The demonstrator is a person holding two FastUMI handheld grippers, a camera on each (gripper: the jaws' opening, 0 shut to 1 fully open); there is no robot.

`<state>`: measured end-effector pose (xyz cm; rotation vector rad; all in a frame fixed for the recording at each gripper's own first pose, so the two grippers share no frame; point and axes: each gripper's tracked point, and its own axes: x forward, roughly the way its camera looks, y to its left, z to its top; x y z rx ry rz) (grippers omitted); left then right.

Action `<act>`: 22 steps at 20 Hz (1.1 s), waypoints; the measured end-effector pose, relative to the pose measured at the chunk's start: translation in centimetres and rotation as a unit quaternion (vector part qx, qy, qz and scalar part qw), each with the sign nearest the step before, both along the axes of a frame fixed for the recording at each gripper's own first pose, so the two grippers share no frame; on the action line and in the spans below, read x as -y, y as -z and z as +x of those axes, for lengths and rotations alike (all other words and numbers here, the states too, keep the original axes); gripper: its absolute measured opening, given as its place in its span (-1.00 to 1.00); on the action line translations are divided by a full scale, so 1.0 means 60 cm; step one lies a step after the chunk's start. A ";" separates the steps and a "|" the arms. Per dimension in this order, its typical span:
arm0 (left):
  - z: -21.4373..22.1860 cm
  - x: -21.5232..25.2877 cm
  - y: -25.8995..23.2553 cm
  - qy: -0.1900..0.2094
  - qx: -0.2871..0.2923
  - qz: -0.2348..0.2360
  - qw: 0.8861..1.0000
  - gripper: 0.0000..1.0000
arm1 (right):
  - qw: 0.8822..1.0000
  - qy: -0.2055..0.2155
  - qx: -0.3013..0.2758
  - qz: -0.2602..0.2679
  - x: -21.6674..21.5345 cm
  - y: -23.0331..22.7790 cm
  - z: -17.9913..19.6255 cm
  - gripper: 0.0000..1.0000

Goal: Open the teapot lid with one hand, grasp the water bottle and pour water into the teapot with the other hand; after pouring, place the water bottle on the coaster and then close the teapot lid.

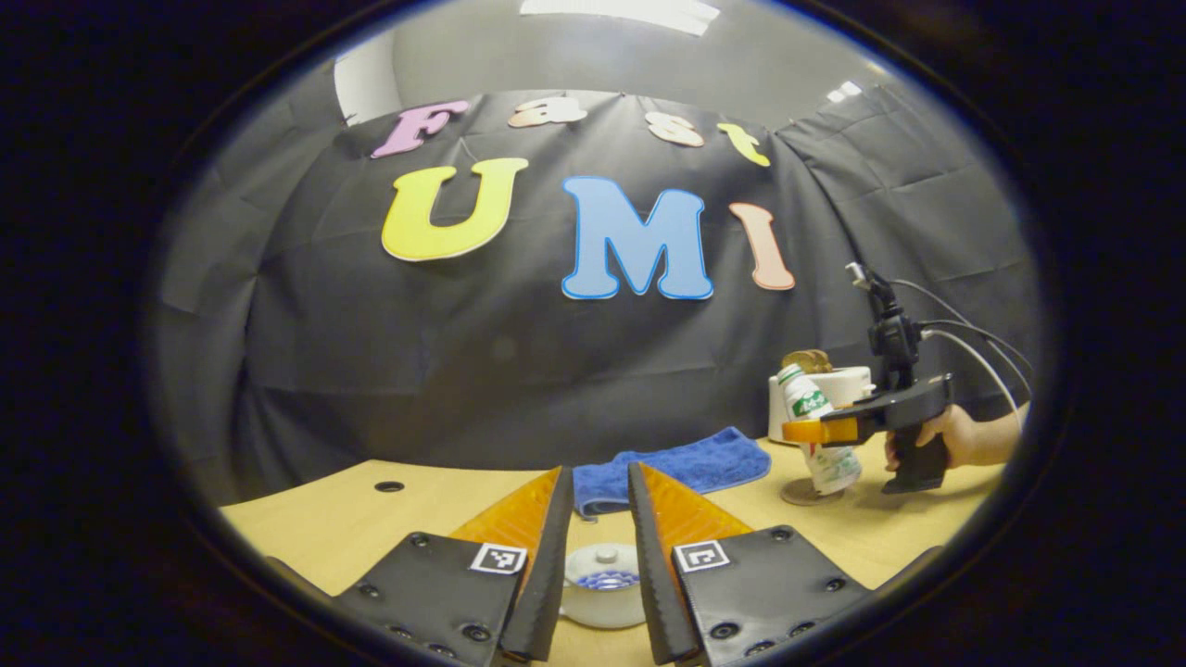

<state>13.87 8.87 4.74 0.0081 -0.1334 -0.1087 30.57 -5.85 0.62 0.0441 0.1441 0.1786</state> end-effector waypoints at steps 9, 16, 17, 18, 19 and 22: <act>-0.004 -0.020 -0.011 -0.005 0.015 -0.017 1.000 -0.02 | 0.999 0.010 0.042 -0.019 0.010 -0.009 0.015 0.41; -0.005 -0.009 -0.014 0.000 0.018 -0.010 1.000 -0.23 | 0.997 0.005 0.001 -0.073 0.022 0.034 -0.033 0.58; -0.009 -0.006 -0.014 0.001 0.019 -0.008 1.000 -0.02 | 0.997 0.004 -0.001 -0.080 0.020 0.034 -0.036 0.58; -0.008 -0.004 -0.013 0.002 0.019 -0.005 1.000 -0.01 | 0.996 0.003 -0.002 -0.088 0.021 0.036 -0.037 0.58; -0.009 -0.002 -0.012 0.003 0.019 -0.003 1.000 -0.01 | 0.995 0.006 -0.003 -0.096 0.023 0.037 -0.040 0.58; -0.009 0.004 -0.017 0.009 0.021 -0.007 1.000 0.00 | 0.994 0.010 0.006 -0.111 0.022 0.033 -0.050 0.59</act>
